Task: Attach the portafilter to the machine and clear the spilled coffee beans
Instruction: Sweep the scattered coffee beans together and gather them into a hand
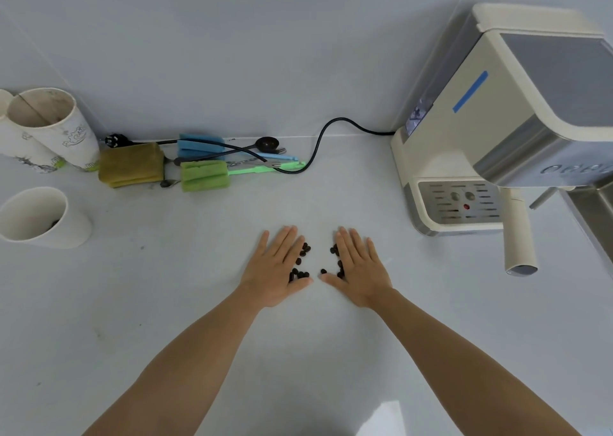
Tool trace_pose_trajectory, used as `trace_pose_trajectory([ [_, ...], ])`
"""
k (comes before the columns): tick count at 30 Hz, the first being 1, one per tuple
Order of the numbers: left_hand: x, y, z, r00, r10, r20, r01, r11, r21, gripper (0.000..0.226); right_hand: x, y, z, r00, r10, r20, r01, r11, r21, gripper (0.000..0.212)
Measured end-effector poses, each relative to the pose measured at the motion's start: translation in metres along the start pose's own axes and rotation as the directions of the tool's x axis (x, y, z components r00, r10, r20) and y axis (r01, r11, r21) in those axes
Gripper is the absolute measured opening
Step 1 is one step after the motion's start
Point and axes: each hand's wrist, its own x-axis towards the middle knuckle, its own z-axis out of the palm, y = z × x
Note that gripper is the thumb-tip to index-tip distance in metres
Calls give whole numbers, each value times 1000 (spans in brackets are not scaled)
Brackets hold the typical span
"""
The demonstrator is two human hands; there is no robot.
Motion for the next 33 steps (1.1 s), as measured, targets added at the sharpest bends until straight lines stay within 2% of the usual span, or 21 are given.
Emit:
trace_pose_trajectory([
  [2,-2,0,-2,999,-49,21,49,999,3,90,1,-4,1,999,-30,-10,30,1000,-10,102],
  [4,-5,2,-4,999,-34,40,35,999,-18,93,1,-8,3,998,-57,-17,57,998,-11,99],
  [6,-9,4,1,999,22,-33,-24,998,-60,96,1,-13,5,997,-72,-21,72,997,-8,97],
  [10,-19,5,8,1000,21,-12,-21,999,-29,95,-1,-22,6,995,-98,-23,98,995,-13,93],
  [17,-42,8,9,1000,-22,1,22,996,-92,90,1,-45,12,988,-150,-22,150,989,-10,93],
  [23,-55,11,13,995,-64,71,70,993,-90,104,-2,-56,15,973,-231,-13,230,972,-47,94],
  [27,-68,13,12,989,-104,103,113,990,-90,86,-4,-62,16,970,-240,-26,239,971,-26,90],
  [30,-76,12,11,981,-154,116,170,975,-140,83,-4,-61,14,975,-218,-47,221,974,58,92],
  [33,-85,13,9,967,-229,110,251,926,-282,72,-4,-59,10,974,-218,-53,223,970,101,102],
])
